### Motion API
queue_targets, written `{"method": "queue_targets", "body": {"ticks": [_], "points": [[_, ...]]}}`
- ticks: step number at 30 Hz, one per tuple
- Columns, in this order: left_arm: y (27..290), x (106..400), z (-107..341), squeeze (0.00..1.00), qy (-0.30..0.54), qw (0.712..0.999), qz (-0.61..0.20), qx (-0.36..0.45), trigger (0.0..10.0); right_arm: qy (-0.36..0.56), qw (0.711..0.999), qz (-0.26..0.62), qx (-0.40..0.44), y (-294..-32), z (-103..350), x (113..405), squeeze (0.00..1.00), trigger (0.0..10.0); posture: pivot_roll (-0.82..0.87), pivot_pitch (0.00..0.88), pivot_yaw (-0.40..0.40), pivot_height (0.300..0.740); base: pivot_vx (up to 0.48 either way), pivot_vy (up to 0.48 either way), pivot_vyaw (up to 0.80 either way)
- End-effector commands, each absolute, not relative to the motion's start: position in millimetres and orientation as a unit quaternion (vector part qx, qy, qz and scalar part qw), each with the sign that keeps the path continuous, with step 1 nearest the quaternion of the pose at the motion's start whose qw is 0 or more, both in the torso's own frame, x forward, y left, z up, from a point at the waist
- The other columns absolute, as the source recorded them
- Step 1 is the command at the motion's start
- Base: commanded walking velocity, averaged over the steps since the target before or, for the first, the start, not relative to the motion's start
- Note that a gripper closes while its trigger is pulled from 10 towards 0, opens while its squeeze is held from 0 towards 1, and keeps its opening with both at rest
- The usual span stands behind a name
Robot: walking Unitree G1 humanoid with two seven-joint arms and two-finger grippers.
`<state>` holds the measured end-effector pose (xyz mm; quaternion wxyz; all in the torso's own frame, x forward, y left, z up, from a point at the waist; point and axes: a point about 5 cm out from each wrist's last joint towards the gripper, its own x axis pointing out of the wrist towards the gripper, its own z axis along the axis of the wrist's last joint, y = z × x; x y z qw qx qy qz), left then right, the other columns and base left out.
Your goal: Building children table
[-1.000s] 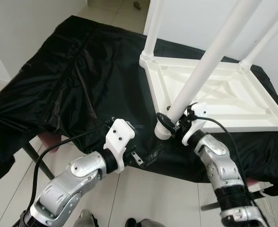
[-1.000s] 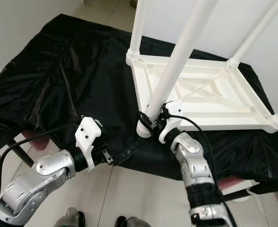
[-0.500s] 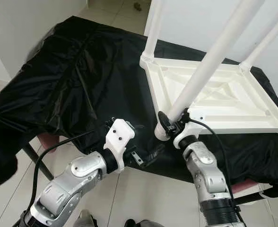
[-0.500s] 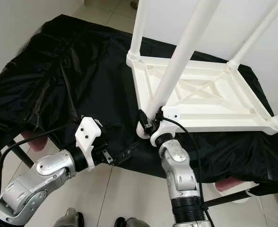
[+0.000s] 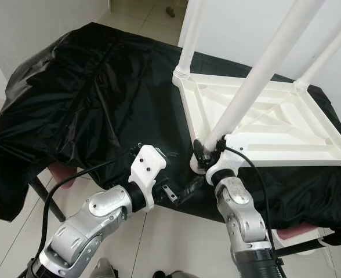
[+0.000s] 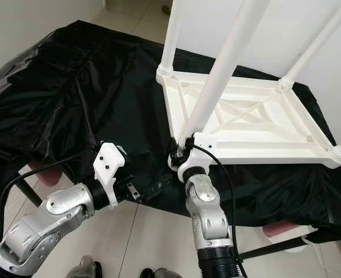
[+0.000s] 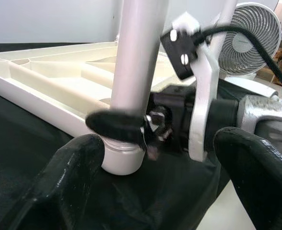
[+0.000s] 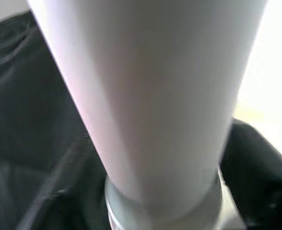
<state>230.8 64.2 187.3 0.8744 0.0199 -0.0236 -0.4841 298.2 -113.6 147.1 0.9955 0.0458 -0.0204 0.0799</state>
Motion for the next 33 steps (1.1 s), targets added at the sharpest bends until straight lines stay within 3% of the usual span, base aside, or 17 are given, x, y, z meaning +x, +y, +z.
{"method": "queue_targets", "body": {"ticks": [1, 7, 8, 9, 16, 21, 30, 31, 32, 33], "points": [[60, 227, 185, 0.00, -0.019, 0.853, -0.521, 0.019, 10.0, -0.011, 0.993, 0.108, 0.047, -123, 143, 297, 1.00, 10.0, 0.12, 0.102, -0.169, 0.740, 0.000, 0.000, 0.00], [60, 228, 184, 0.00, -0.019, 0.854, -0.520, 0.019, 10.0, -0.017, 0.990, 0.133, 0.037, -132, 146, 300, 1.00, 10.0, 0.13, 0.095, -0.173, 0.740, 0.000, 0.000, 0.00], [60, 228, 184, 0.00, -0.019, 0.855, -0.518, 0.018, 10.0, -0.026, 0.989, 0.145, 0.021, -142, 150, 304, 0.90, 10.0, 0.13, 0.092, -0.172, 0.740, 0.000, 0.000, 0.00], [60, 228, 183, 0.00, -0.018, 0.855, -0.518, 0.016, 10.0, -0.033, 0.987, 0.154, 0.009, -149, 153, 307, 0.00, 10.0, 0.13, 0.092, -0.172, 0.740, 0.000, 0.000, 0.00], [60, 229, 182, 0.00, -0.016, 0.854, -0.519, 0.016, 10.0, -0.046, 0.976, 0.213, -0.015, -164, 161, 315, 0.00, 10.0, 0.12, 0.092, -0.165, 0.740, 0.000, 0.000, 0.00], [58, 233, 182, 0.00, -0.018, 0.855, -0.518, 0.021, 10.0, -0.037, 0.923, 0.381, -0.040, -151, 158, 320, 0.00, 10.0, 0.13, 0.095, -0.158, 0.740, 0.000, 0.000, 0.00], [56, 233, 170, 0.00, -0.007, 0.861, -0.507, 0.024, 10.0, -0.026, 0.903, 0.426, -0.047, -138, 150, 326, 0.00, 10.0, 0.14, 0.107, -0.157, 0.740, 0.000, 0.000, 0.00], [56, 233, 169, 0.00, -0.005, 0.862, -0.506, 0.024, 10.0, -0.027, 0.902, 0.428, -0.047, -138, 150, 328, 0.00, 8.6, 0.14, 0.109, -0.157, 0.740, 0.000, 0.000, 0.00], [57, 234, 168, 0.00, -0.004, 0.864, -0.503, 0.024, 10.0, -0.028, 0.901, 0.430, -0.045, -139, 149, 329, 0.00, 4.1, 0.14, 0.109, -0.157, 0.740, 0.000, 0.000, 0.00], [57, 234, 167, 0.00, -0.002, 0.865, -0.501, 0.023, 10.0, -0.031, 0.900, 0.432, -0.043, -140, 149, 330, 0.00, 0.8, 0.14, 0.114, -0.158, 0.740, 0.000, 0.000, 0.00]]}}
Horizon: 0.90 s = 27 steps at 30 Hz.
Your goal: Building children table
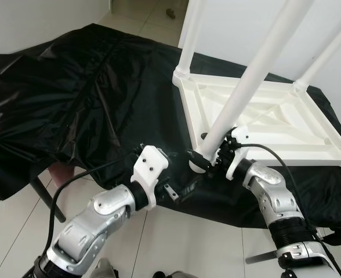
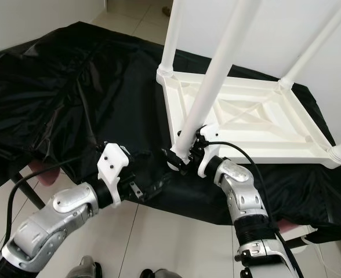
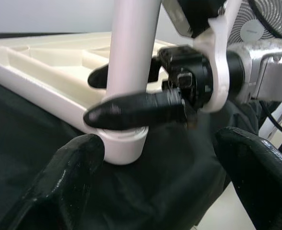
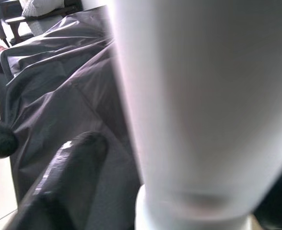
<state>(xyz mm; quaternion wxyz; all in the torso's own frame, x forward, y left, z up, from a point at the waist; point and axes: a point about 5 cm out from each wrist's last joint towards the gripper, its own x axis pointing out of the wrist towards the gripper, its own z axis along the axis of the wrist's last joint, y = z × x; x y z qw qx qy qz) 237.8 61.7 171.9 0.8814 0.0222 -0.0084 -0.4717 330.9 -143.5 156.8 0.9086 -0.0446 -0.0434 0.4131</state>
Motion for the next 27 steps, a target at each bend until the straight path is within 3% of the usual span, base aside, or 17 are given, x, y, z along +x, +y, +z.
{"method": "queue_targets", "body": {"ticks": [1, 15, 23, 27], "points": [[58, 235, 166, 0.00, -0.001, 0.867, -0.498, 0.024, 10.0, -0.034, 0.902, 0.429, -0.040, -142, 149, 332, 0.00, 0.0, 0.14, 0.114, -0.158, 0.740, 0.000, 0.000, 0.00], [56, 235, 165, 0.00, -0.004, 0.865, -0.501, 0.027, 10.0, -0.044, 0.931, 0.363, -0.013, -145, 144, 330, 0.00, 0.0, 0.13, 0.125, -0.155, 0.740, 0.000, 0.000, 0.00], [57, 236, 165, 0.00, -0.007, 0.866, -0.500, 0.026, 10.0, -0.050, 0.967, 0.249, 0.001, -140, 139, 321, 0.00, 0.0, 0.12, 0.130, -0.161, 0.740, 0.000, 0.000, 0.00], [57, 237, 165, 0.00, -0.008, 0.866, -0.500, 0.027, 10.0, -0.032, 0.988, 0.151, 0.016, -134, 132, 309, 0.00, 0.0, 0.12, 0.127, -0.163, 0.740, 0.000, 0.000, 0.00]]}}
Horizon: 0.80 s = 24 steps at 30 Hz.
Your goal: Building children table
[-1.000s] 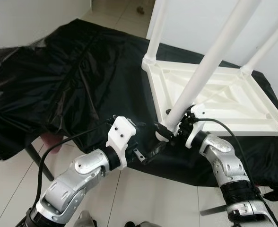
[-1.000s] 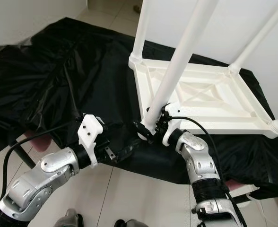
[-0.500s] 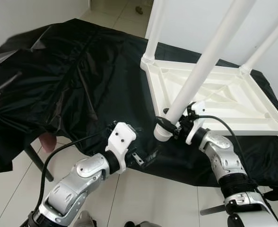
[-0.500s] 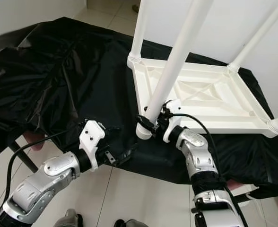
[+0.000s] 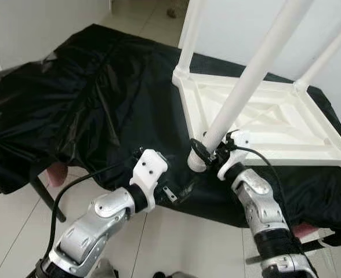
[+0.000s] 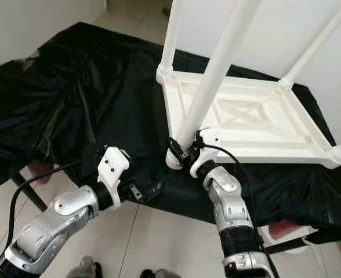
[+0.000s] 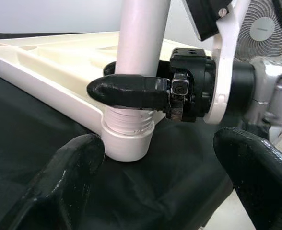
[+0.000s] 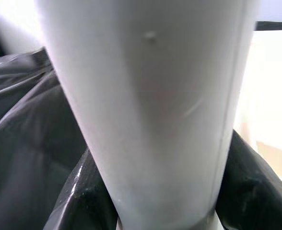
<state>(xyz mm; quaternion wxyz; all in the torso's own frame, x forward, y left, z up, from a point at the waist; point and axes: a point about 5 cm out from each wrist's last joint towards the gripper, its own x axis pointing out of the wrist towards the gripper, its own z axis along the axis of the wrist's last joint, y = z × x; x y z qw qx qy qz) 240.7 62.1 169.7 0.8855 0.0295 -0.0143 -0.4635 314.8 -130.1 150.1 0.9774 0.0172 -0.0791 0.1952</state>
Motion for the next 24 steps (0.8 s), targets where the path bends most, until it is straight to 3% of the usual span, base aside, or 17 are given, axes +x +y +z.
{"method": "queue_targets", "body": {"ticks": [1, 9, 16, 17, 20, 21, 24], "points": [[57, 237, 165, 0.00, -0.008, 0.866, -0.500, 0.027, 10.0, -0.030, 0.990, 0.137, 0.018, -134, 131, 307, 0.00, 0.0, 0.12, 0.127, -0.163, 0.740, 0.000, 0.000, 0.00], [56, 239, 166, 0.00, -0.011, 0.864, -0.503, 0.028, 10.0, -0.041, 0.998, 0.038, 0.037, -119, 139, 296, 0.00, 0.0, 0.11, 0.121, -0.164, 0.740, 0.000, 0.000, 0.00], [57, 239, 167, 0.00, -0.012, 0.864, -0.503, 0.028, 10.0, -0.051, 0.998, 0.038, 0.024, -118, 146, 294, 0.00, 0.0, 0.11, 0.115, -0.162, 0.740, 0.000, 0.000, 0.00], [57, 238, 167, 0.00, -0.012, 0.864, -0.503, 0.028, 10.0, -0.050, 0.998, 0.043, 0.023, -118, 146, 293, 0.00, 10.0, 0.12, 0.111, -0.163, 0.740, 0.000, 0.000, 0.00], [57, 239, 167, 0.00, -0.012, 0.863, -0.504, 0.029, 10.0, -0.052, 0.996, 0.065, 0.029, -116, 146, 293, 0.00, 10.0, 0.12, 0.109, -0.163, 0.740, 0.000, 0.000, 0.00], [57, 239, 167, 0.00, -0.012, 0.863, -0.504, 0.029, 10.0, -0.056, 0.995, 0.072, 0.033, -116, 147, 292, 1.00, 10.0, 0.12, 0.106, -0.162, 0.740, 0.000, 0.000, 0.00], [57, 239, 168, 0.00, -0.013, 0.863, -0.504, 0.028, 10.0, -0.059, 0.995, 0.077, 0.035, -117, 149, 292, 1.00, 10.0, 0.12, 0.106, -0.162, 0.740, 0.000, 0.000, 0.00]]}}
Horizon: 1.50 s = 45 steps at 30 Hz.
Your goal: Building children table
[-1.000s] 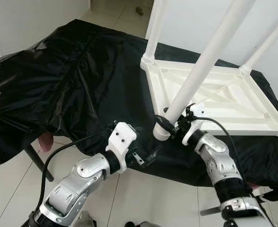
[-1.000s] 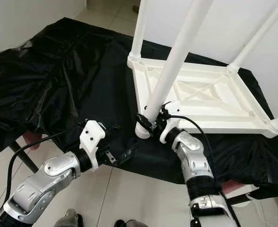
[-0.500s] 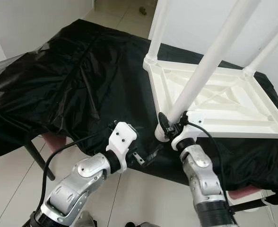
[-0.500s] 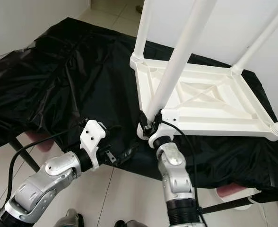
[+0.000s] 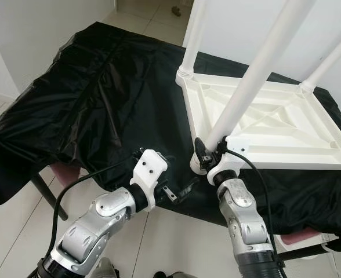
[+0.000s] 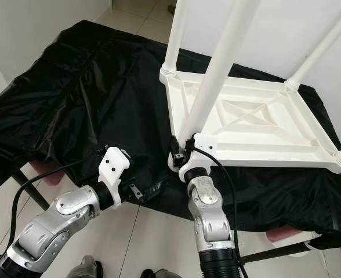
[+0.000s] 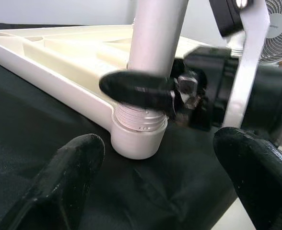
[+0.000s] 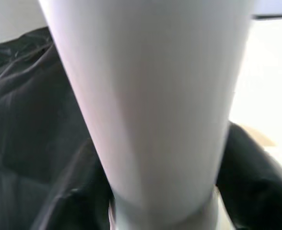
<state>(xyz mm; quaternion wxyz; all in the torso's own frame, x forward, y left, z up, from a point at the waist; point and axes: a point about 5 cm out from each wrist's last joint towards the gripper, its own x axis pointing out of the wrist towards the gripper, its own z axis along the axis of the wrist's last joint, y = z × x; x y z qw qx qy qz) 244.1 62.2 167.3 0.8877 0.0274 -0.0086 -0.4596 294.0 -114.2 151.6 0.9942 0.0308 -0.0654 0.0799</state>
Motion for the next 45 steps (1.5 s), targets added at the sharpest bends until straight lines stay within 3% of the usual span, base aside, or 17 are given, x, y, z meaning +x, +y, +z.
{"method": "queue_targets", "body": {"ticks": [1, 11, 12, 18, 27, 28, 29, 45], "points": [[57, 240, 168, 0.00, -0.013, 0.863, -0.504, 0.029, 10.0, -0.065, 0.993, 0.089, 0.035, -120, 151, 293, 1.00, 10.0, 0.12, 0.103, -0.163, 0.740, 0.000, 0.000, 0.00], [58, 239, 168, 0.00, -0.012, 0.863, -0.504, 0.030, 10.0, -0.064, 0.978, 0.196, 0.022, -135, 155, 294, 1.00, 10.0, 0.12, 0.101, -0.162, 0.740, 0.000, 0.000, 0.00], [58, 239, 168, 0.00, -0.013, 0.863, -0.505, 0.030, 10.0, -0.054, 0.961, 0.271, 0.002, -143, 153, 294, 0.00, 10.0, 0.12, 0.093, -0.161, 0.740, 0.000, 0.000, 0.00], [58, 240, 169, 0.00, -0.014, 0.862, -0.506, 0.031, 10.0, -0.045, 0.931, 0.361, -0.037, -149, 148, 301, 0.00, 10.0, 0.12, 0.089, -0.156, 0.740, 0.000, 0.000, 0.00], [57, 240, 171, 0.00, -0.016, 0.861, -0.507, 0.031, 10.0, -0.032, 0.917, 0.394, -0.051, -141, 143, 321, 0.00, 10.0, 0.13, 0.093, -0.157, 0.740, 0.000, 0.000, 0.00], [58, 240, 171, 0.00, -0.016, 0.862, -0.505, 0.030, 10.0, -0.025, 0.914, 0.403, -0.046, -138, 140, 325, 0.00, 1.9, 0.13, 0.093, -0.157, 0.740, 0.000, 0.000, 0.00], [58, 240, 171, 0.00, -0.016, 0.863, -0.504, 0.030, 10.0, -0.021, 0.913, 0.406, -0.041, -136, 138, 328, 0.00, 0.0, 0.14, 0.098, -0.161, 0.740, 0.000, 0.000, 0.00], [61, 238, 171, 0.00, -0.015, 0.871, -0.491, 0.026, 10.0, -0.012, 0.904, 0.427, -0.004, -129, 122, 323, 0.00, 0.0, 0.15, 0.125, -0.170, 0.740, 0.000, 0.000, 0.00]]}}
